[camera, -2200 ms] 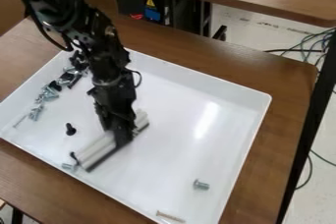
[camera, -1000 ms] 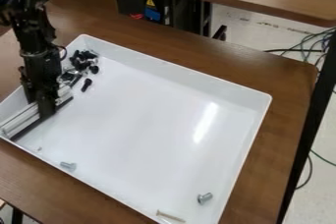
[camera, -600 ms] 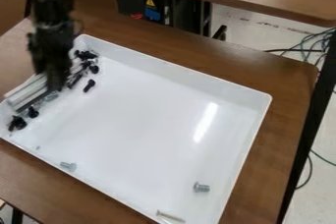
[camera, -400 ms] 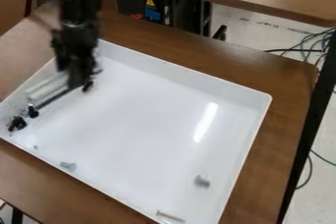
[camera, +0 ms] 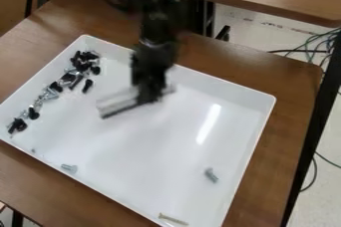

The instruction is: Sweep into pile

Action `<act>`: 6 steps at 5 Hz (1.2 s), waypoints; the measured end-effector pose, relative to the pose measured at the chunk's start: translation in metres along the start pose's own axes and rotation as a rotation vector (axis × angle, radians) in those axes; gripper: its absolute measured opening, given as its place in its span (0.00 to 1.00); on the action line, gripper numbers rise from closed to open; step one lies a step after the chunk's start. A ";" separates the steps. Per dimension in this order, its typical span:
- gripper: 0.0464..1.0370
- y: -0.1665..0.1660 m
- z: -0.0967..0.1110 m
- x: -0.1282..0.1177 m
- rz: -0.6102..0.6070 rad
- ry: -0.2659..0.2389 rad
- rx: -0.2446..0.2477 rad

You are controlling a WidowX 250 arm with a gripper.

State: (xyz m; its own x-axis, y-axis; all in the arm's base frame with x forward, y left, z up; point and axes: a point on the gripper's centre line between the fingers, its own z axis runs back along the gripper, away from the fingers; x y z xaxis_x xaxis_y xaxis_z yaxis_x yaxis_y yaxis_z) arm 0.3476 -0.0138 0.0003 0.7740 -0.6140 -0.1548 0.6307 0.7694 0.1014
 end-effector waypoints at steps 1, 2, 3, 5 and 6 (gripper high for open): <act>0.31 -0.036 -0.008 0.031 -0.185 -0.022 0.002; 0.31 -0.074 -0.011 0.056 -0.332 -0.050 0.041; 0.37 -0.090 -0.012 0.064 -0.467 -0.056 0.089; 0.97 -0.087 -0.020 0.057 -0.493 -0.008 0.053; 0.98 -0.083 -0.009 0.049 -0.448 -0.005 0.012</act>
State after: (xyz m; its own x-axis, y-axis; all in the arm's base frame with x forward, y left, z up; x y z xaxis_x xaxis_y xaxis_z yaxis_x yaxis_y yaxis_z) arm 0.3327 -0.1068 -0.0244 0.4241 -0.8874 -0.1810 0.9045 0.4248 0.0369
